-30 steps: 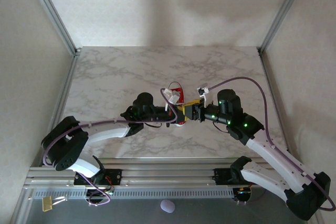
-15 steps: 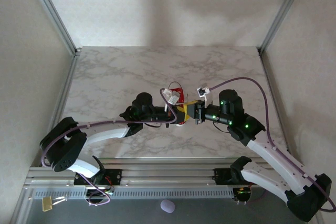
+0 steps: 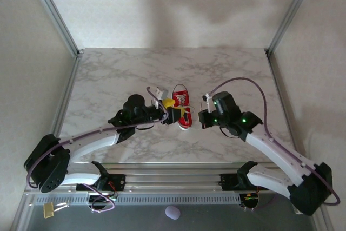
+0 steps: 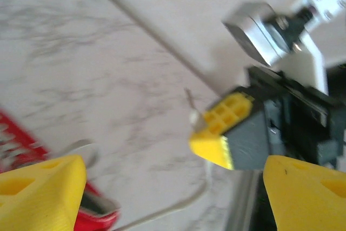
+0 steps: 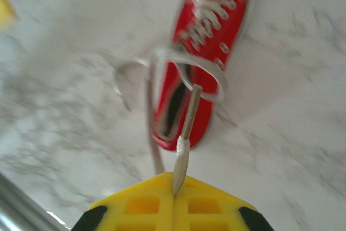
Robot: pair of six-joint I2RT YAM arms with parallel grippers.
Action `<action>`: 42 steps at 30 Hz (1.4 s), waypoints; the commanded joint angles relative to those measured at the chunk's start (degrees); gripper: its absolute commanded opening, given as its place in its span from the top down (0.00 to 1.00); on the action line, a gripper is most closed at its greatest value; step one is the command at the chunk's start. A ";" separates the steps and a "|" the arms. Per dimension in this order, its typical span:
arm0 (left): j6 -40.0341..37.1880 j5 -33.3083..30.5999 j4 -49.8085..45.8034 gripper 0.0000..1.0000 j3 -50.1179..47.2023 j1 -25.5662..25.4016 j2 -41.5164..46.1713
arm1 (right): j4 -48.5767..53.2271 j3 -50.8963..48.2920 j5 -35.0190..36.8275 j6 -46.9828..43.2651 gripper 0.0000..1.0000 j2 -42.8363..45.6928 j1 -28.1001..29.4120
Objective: Tie the shoes
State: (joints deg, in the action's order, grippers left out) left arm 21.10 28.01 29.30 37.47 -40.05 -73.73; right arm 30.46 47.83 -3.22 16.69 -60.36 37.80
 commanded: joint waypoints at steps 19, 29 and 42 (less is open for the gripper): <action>9.86 -1.60 -5.67 0.61 10.38 2.52 -15.59 | -13.76 -3.21 -4.65 -7.54 1.00 -20.96 -6.07; 10.98 1.96 -5.02 0.69 11.30 2.65 -17.92 | -21.01 -4.83 -5.92 -5.22 1.00 -27.47 -6.25; 11.06 2.85 -4.87 0.71 11.22 3.80 -19.45 | -36.61 -11.75 -9.24 -17.32 1.00 -22.64 -5.72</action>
State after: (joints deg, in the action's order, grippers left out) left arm 31.59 29.43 22.46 47.37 -36.91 -92.01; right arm -0.40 36.99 -10.81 3.38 -84.73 31.92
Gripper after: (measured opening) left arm 0.287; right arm 0.040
